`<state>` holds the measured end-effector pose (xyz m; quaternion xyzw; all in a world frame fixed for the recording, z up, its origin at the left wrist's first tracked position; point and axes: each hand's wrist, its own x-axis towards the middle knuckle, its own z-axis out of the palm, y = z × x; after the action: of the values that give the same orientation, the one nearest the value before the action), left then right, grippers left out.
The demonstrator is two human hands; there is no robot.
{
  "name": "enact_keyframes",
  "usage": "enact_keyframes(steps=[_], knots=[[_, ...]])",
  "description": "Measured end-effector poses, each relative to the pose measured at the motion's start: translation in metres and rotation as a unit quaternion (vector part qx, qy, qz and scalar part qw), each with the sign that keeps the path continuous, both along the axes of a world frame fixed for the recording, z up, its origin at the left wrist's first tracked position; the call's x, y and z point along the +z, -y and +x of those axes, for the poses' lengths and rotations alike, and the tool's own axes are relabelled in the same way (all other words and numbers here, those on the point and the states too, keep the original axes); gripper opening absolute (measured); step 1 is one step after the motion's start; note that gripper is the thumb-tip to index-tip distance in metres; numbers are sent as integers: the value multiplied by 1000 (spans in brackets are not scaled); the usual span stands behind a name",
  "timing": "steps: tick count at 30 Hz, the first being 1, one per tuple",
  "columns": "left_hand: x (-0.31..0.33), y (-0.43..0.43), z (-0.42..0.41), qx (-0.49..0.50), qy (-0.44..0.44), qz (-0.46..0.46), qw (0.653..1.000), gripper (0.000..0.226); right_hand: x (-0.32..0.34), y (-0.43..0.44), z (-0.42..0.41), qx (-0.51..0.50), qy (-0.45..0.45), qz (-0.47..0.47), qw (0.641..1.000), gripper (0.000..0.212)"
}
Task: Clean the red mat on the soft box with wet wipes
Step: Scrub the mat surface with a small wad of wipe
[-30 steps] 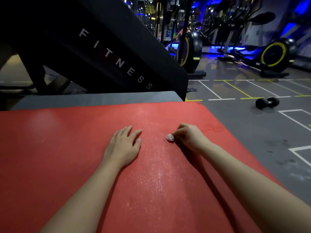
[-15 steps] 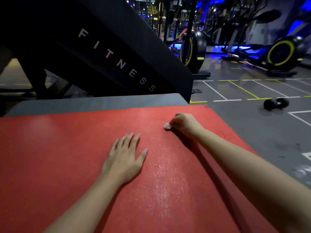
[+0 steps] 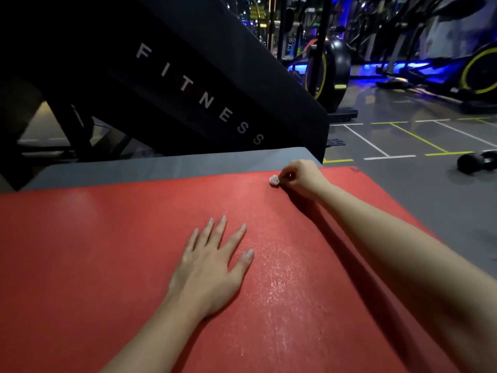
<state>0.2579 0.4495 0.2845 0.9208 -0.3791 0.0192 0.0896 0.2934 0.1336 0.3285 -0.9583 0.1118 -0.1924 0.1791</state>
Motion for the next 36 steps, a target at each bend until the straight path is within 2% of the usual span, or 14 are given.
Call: enact_keyframes(steps=[3, 6, 9, 11, 15, 19, 22, 24, 27, 29, 32, 36], knots=[[0, 2, 2, 3, 1, 1, 1000, 75, 7, 4, -18, 91, -50, -11, 995, 13], [1, 2, 2, 1, 7, 15, 1000, 75, 4, 3, -13, 117, -26, -31, 992, 13], [2, 1, -1, 3, 5, 13, 1000, 77, 2, 4, 14, 80, 0, -48, 996, 10], [2, 1, -1, 2, 0, 11, 1000, 80, -1, 12, 32, 26, 3, -8, 1000, 6], [4, 0, 0, 4, -4, 6, 1000, 81, -5, 24, 52, -57, -23, 58, 996, 12], [5, 1, -2, 6, -5, 13, 1000, 76, 14, 21, 32, 31, -77, 2, 997, 10], [4, 2, -1, 8, -5, 13, 1000, 73, 23, 28, 9, 100, -144, -63, 982, 10], [4, 1, 0, 8, -6, 12, 1000, 73, 18, 32, 5, 102, -124, -57, 985, 10], [5, 2, -1, 8, -6, 16, 1000, 76, 0, 31, 14, 49, -19, -29, 998, 11], [5, 2, 0, 8, -7, 16, 1000, 77, -6, 30, 19, 7, 19, 7, 1000, 10], [3, 1, 3, 9, -10, 16, 1000, 74, -7, 28, 14, 9, -18, 3, 1000, 5], [2, 1, 4, 8, -8, 14, 1000, 76, 2, 19, -42, 97, -66, 3, 993, 7]])
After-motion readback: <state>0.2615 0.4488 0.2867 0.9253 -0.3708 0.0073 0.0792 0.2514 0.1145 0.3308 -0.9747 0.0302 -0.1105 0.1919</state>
